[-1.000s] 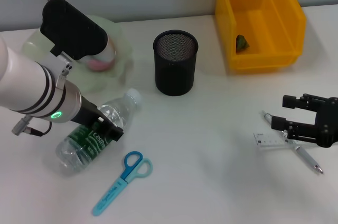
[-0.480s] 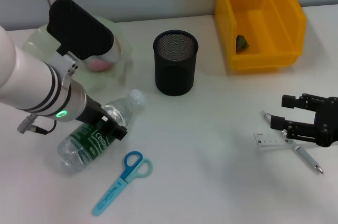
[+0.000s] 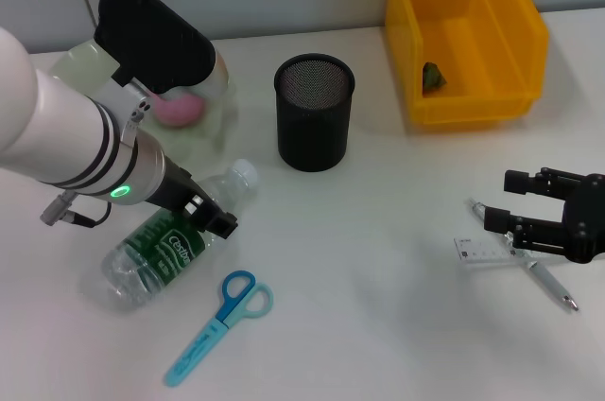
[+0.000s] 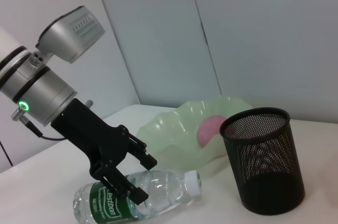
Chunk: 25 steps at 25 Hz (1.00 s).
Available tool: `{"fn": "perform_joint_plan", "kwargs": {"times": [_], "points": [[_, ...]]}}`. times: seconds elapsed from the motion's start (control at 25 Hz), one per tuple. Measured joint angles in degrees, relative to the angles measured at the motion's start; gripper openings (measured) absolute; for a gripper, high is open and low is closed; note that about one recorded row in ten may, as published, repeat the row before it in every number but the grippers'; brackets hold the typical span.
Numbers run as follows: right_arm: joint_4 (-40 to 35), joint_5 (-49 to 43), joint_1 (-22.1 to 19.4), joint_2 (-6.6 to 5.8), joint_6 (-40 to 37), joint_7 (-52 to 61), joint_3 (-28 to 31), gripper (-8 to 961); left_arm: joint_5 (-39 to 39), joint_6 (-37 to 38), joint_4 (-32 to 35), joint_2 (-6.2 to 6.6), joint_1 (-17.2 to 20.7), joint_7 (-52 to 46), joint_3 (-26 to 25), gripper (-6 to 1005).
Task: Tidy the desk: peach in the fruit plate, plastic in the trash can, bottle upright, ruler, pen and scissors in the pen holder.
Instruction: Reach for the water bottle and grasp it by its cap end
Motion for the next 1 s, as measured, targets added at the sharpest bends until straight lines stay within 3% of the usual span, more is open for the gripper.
{"fn": "perform_joint_plan", "kwargs": {"times": [1.0], "points": [[0.03, -0.54, 0.61, 0.08, -0.2, 0.19, 0.0, 738, -1.12, -4.77, -4.39, -0.08, -3.05, 0.08, 2.56, 840]]}}
